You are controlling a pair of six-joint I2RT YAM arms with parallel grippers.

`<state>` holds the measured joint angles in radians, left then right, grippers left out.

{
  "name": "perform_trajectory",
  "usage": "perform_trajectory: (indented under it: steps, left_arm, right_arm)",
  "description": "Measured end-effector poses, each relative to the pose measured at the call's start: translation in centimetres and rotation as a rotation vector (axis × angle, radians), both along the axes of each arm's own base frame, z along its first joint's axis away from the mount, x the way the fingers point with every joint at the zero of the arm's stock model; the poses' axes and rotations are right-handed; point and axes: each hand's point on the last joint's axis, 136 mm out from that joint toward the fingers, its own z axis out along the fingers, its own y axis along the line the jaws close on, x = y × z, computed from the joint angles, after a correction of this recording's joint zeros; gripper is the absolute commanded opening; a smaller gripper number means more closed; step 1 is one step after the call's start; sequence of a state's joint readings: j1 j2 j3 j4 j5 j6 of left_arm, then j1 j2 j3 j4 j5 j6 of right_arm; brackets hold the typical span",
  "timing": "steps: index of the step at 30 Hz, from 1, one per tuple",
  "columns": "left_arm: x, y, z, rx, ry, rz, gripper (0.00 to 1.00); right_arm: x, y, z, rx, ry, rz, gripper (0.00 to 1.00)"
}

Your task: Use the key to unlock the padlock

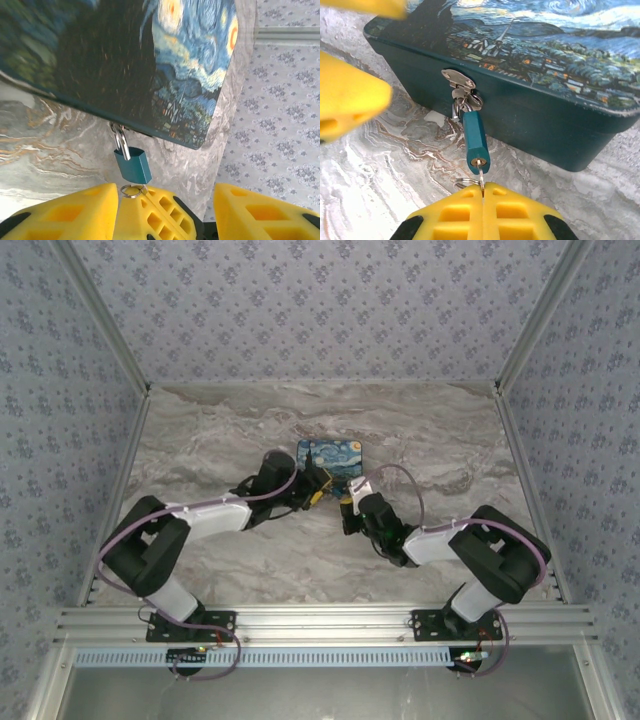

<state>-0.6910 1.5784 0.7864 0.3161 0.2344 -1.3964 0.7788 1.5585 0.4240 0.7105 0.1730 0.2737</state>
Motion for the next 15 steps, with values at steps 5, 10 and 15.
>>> perform_trajectory:
  steps: [5,10,15]
  left_arm:
    - [0.7,2.6,1.7,0.073,-0.065,0.031,0.60]
    - [1.7,4.8,3.1,0.111,-0.108,0.069,0.62]
    - [2.3,6.1,2.9,0.135,-0.108,0.098,0.68]
  right_arm:
    - [-0.2,-0.6,-0.2,0.122,0.085,-0.037,0.00]
    - [-0.3,-0.7,-0.1,0.258,0.185,-0.076,0.00]
    - [-0.4,-0.7,-0.2,0.391,0.307,-0.129,0.00]
